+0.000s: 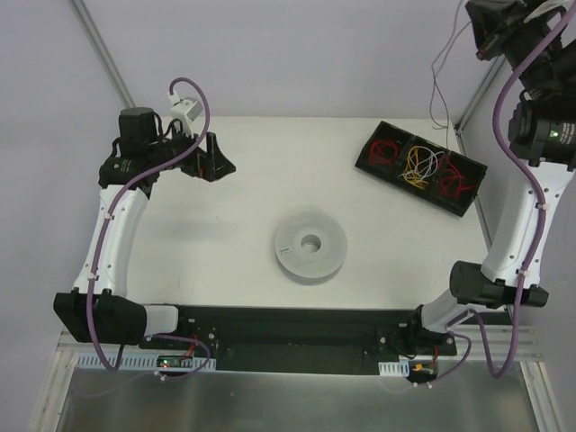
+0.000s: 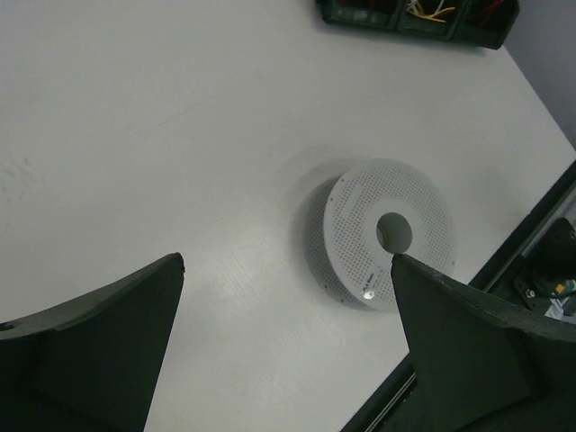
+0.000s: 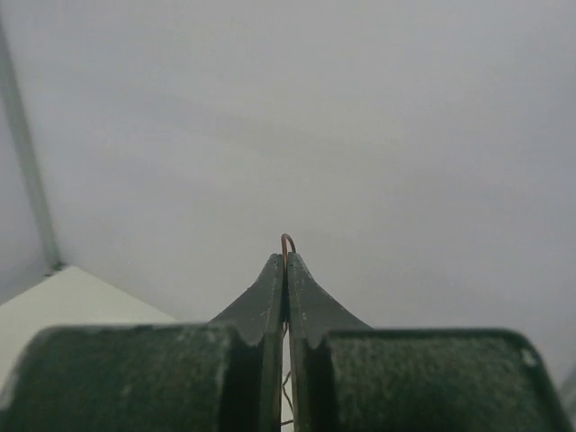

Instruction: Wrap the cables

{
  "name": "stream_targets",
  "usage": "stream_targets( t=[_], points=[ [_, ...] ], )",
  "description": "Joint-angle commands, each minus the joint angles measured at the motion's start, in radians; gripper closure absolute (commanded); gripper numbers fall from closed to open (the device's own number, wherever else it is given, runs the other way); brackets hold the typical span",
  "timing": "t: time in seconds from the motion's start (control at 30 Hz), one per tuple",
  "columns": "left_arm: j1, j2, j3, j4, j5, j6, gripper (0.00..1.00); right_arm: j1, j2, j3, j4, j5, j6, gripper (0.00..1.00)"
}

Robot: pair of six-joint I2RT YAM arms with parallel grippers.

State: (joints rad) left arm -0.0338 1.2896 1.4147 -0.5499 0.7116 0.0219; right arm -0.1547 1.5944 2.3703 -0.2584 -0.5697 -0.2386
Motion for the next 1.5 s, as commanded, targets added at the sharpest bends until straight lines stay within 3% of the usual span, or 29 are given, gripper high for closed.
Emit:
stream_targets(
  t=[0.0,0.23,0.43,0.6,0.7,0.9,1.03,1.1,1.33,1.47],
  points=[
    [-0.006,-0.049,0.033,0.070,0.202,0.038,0.01,0.095,-0.037,-0.031,0.137,-0.163,0.179,0.99],
    [-0.012,-0.055,-0.031,0.221,0.322,-0.049,0.01,0.234,-0.036,-0.037,0.209,-0.176,0.205,0.99],
    [-0.038,-0.091,-0.080,0.312,0.341,-0.083,0.02,0.259,-0.016,0.001,0.244,-0.153,0.234,1.00],
    [-0.109,-0.089,-0.129,0.408,0.336,-0.099,0.02,0.314,-0.017,-0.005,0.252,-0.147,0.200,1.00],
    [-0.208,-0.050,-0.129,0.516,0.309,-0.151,0.05,0.322,-0.033,-0.046,0.249,-0.130,0.177,0.99],
    [-0.400,0.134,0.027,0.753,0.148,-0.235,0.05,0.323,-0.080,-0.160,0.246,-0.105,0.134,0.99],
    [-0.442,0.295,0.165,1.065,0.045,-0.434,0.05,0.323,-0.109,-0.226,0.223,-0.137,0.128,0.99],
    [-0.451,0.373,0.269,1.129,0.026,-0.493,0.06,0.323,-0.128,-0.267,0.212,-0.166,0.125,0.99],
    [-0.494,0.582,0.519,1.171,0.141,-0.540,0.02,0.323,-0.165,-0.385,0.194,-0.231,0.139,0.99],
    [-0.528,0.637,0.526,1.208,0.245,-0.565,0.01,0.323,-0.172,-0.410,0.197,-0.249,0.140,0.99]
  ],
)
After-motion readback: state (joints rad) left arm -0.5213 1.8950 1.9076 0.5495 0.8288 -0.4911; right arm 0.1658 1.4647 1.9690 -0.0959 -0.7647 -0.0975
